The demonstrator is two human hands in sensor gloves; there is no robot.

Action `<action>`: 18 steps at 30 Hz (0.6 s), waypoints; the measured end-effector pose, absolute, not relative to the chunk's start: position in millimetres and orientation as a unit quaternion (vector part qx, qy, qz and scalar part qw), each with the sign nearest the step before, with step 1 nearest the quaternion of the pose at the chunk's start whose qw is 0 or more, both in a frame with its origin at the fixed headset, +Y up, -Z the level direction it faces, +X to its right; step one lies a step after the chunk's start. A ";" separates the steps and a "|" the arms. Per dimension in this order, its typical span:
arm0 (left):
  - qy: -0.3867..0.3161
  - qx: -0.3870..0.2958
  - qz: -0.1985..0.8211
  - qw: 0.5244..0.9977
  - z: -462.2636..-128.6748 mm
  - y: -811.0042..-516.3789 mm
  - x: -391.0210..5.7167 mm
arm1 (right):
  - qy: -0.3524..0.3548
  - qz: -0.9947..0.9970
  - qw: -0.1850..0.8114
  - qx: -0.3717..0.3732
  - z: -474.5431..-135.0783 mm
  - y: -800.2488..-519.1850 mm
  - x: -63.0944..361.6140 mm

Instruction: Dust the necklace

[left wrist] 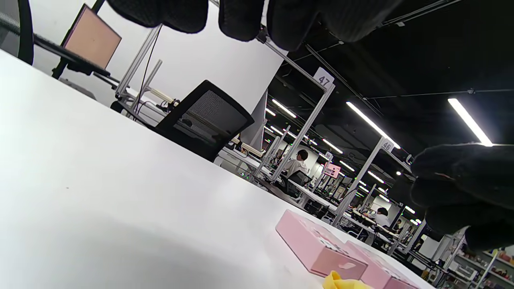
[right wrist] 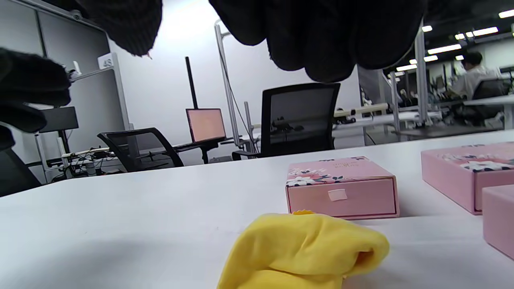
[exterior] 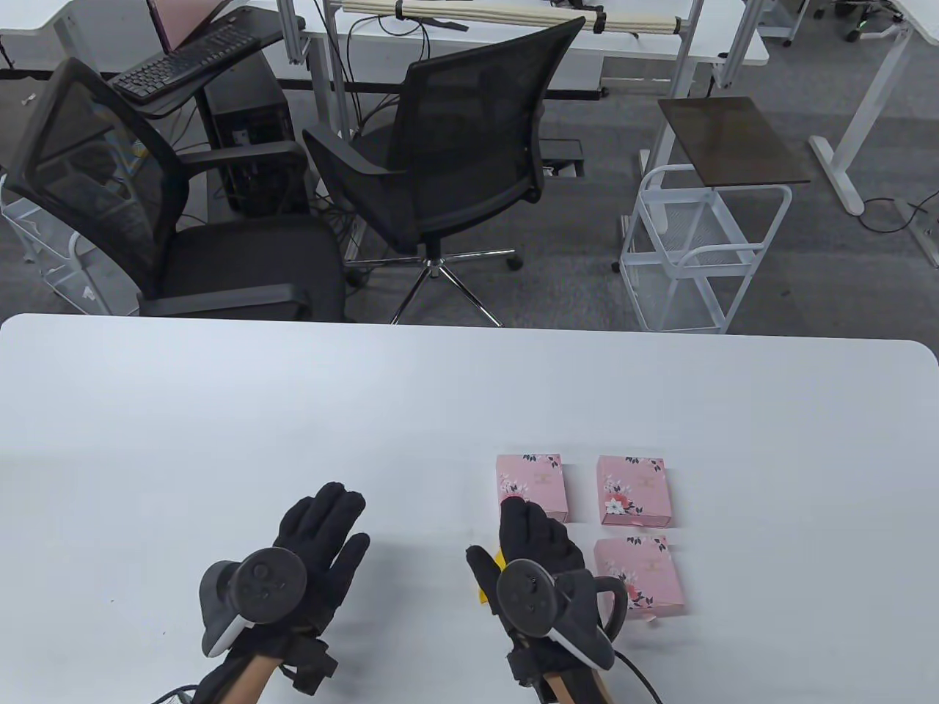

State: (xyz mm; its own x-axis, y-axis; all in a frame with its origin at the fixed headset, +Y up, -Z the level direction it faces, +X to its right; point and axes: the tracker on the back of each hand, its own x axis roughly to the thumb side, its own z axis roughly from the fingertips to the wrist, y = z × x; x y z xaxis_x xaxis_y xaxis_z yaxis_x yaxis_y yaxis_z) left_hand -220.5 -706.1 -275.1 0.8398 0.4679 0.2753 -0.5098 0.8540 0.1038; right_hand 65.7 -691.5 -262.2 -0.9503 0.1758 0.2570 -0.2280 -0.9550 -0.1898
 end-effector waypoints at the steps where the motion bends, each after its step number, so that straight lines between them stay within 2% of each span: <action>1: -0.121 0.094 0.240 0.959 -273.9 -706.3 -217.2 | -0.105 0.984 0.077 0.123 -261.7 -694.1 61.9; 5: -0.127 0.105 0.165 0.972 -269.9 -708.6 -203.6 | -0.098 0.984 -0.038 0.144 -260.1 -706.1 48.2; 7: -0.134 0.102 0.104 0.980 -268.3 -709.3 -196.0 | -0.068 0.983 -0.086 0.144 -260.5 -711.8 43.1; 9: -0.133 0.073 0.033 0.988 -266.0 -711.6 -187.1 | -0.001 0.984 -0.118 0.136 -262.8 -719.1 39.0; 12: -0.139 0.051 -0.024 0.989 -263.1 -717.0 -177.8 | 0.037 0.982 -0.125 0.137 -265.7 -729.3 37.1; 18: -0.135 0.029 -0.053 0.989 -262.4 -721.0 -172.1 | 0.037 0.980 -0.140 0.134 -269.9 -737.1 37.6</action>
State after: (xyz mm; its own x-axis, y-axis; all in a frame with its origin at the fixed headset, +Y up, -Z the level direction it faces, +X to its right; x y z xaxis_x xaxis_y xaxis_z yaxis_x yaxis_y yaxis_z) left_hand -172.1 -721.0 -262.4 0.9578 -0.1135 0.2641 0.0978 0.9926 0.0717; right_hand 37.6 -737.1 -269.9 -0.9246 -0.2653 0.2733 0.2851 -0.9579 0.0345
